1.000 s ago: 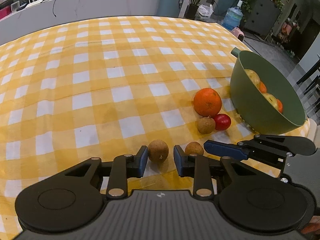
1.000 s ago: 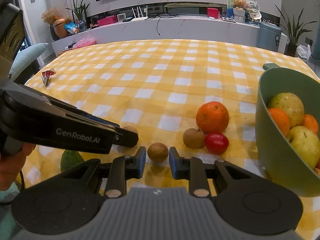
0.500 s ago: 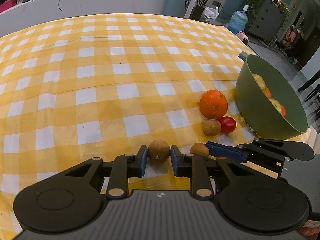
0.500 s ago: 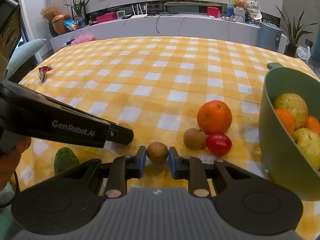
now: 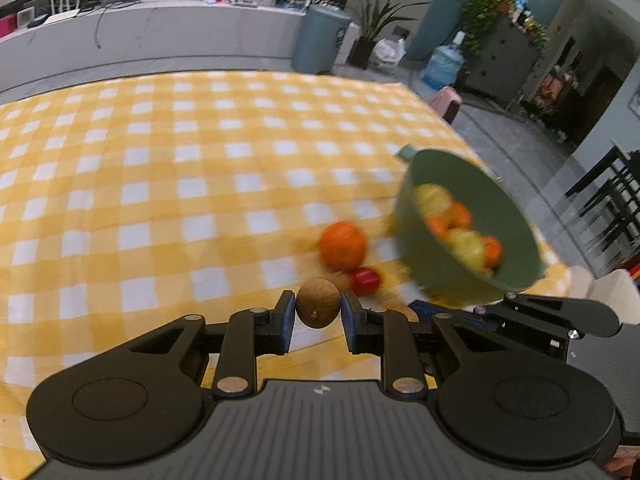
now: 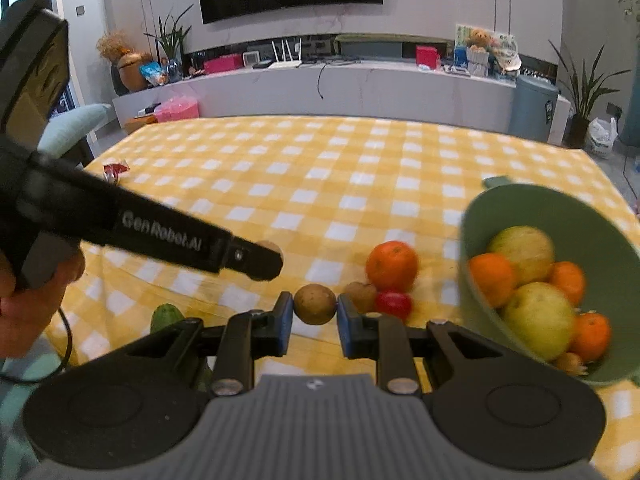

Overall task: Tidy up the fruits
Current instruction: 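Carry both kiwis into the colander and open both tools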

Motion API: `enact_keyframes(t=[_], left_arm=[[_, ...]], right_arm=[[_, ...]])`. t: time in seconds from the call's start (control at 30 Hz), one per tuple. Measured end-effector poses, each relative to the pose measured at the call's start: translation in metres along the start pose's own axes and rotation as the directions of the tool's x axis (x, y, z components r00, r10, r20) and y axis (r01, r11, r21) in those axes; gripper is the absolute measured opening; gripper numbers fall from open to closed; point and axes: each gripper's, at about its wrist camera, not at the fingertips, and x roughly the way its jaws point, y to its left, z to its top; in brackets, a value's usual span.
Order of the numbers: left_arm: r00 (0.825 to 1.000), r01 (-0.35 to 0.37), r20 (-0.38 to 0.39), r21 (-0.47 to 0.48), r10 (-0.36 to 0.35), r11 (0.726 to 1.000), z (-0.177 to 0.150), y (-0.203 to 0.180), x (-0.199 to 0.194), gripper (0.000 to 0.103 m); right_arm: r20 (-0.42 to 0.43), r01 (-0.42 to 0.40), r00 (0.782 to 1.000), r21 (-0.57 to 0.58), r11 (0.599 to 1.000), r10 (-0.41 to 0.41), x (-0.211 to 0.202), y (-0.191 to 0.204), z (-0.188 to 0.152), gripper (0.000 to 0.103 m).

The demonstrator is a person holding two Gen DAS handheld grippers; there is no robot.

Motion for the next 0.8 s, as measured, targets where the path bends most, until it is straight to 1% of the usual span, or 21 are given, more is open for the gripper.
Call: enact_keyframes(t=[0.1,0.23,0.37,0.47,0.57,0.7,0.8], left_arm=[[1.0,0.03,0.01,0.017,-0.03,0.999,0.007,-0.018,-0.002,0.027],[0.998,0.064,0.008,0.068,-0.065,0.996,0.017,-0.049,0.0,0.027],[0.996,0.092,-0.018,0.11,-0.091,0.99,0.026,-0.078,0.01,0.027],[0.993,0.116,-0.046,0.14,-0.111,0.983,0.035,-0.099,0.021,0.027],[0.99,0.131,-0.081,0.175,-0.118,0.976,0.043,-0.117,0.035,0.027],[0.984,0.13,-0.144,0.203,-0.101,0.971,0.053,-0.134,0.061,0.027],[0.975,0.122,-0.207,0.216,-0.077,0.969,0.057,-0.14,0.08,0.027]], right_arm=[[0.007,0.011,1.0,0.002,1.0,-0.011,-0.022,-0.016,0.0,0.019],[0.009,0.032,0.999,0.008,0.999,-0.033,-0.048,-0.041,0.0,0.019],[0.004,0.066,0.998,0.006,0.998,-0.066,-0.07,-0.068,0.002,0.019],[-0.018,0.081,0.997,0.025,0.996,-0.081,-0.082,-0.092,0.006,0.019],[-0.059,0.087,0.995,0.048,0.995,-0.084,-0.083,-0.115,0.012,0.019],[-0.12,0.076,0.991,0.08,0.994,-0.066,-0.074,-0.142,0.018,0.019],[-0.185,0.047,0.982,0.116,0.992,-0.024,-0.06,-0.158,0.021,0.019]])
